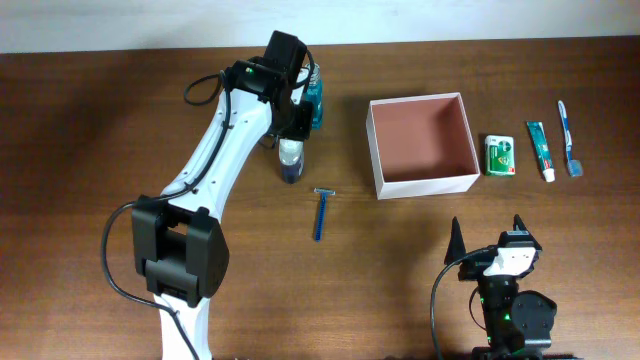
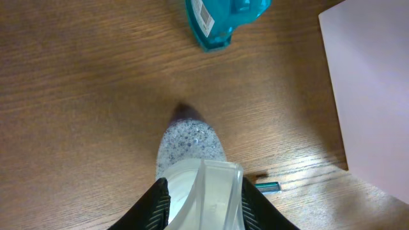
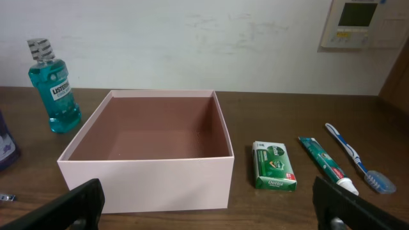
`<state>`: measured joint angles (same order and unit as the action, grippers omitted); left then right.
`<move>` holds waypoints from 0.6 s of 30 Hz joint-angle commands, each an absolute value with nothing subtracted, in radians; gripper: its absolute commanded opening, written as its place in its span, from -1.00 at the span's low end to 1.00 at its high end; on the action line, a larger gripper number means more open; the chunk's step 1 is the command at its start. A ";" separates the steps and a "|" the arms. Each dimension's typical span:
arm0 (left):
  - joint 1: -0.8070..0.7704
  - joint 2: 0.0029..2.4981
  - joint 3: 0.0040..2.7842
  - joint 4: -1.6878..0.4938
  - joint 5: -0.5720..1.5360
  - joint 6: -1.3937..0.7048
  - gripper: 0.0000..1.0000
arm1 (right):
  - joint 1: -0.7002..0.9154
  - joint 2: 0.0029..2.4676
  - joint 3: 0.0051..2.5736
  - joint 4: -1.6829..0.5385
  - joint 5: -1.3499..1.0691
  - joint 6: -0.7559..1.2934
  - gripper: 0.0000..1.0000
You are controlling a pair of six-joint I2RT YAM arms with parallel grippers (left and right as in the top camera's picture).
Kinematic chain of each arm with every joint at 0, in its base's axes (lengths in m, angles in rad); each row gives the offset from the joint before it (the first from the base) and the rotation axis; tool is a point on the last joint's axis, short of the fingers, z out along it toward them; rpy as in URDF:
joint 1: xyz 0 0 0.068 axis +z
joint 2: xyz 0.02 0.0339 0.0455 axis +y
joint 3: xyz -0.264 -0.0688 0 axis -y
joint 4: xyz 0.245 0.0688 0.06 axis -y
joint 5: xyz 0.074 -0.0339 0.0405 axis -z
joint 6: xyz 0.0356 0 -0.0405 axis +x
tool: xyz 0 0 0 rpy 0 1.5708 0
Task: Pack container
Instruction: 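Lift the soap bottle with the left gripper over the pink box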
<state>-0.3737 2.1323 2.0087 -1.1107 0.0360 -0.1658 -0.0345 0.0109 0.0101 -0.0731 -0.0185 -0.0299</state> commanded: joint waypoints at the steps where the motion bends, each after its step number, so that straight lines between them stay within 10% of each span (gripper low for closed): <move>1: -0.373 2.137 2.069 -1.156 0.030 -0.160 -0.48 | -0.027 0.004 0.006 -0.079 -0.006 -0.029 0.97; 18: -0.462 2.137 2.630 -1.354 0.127 -0.160 -0.56 | -0.027 0.004 0.006 -0.079 -0.006 -0.029 0.98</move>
<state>-0.3992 2.1544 2.5526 -1.3716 0.0807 -0.1658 -0.0345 0.0109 0.0101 -0.0731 -0.0185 -0.0303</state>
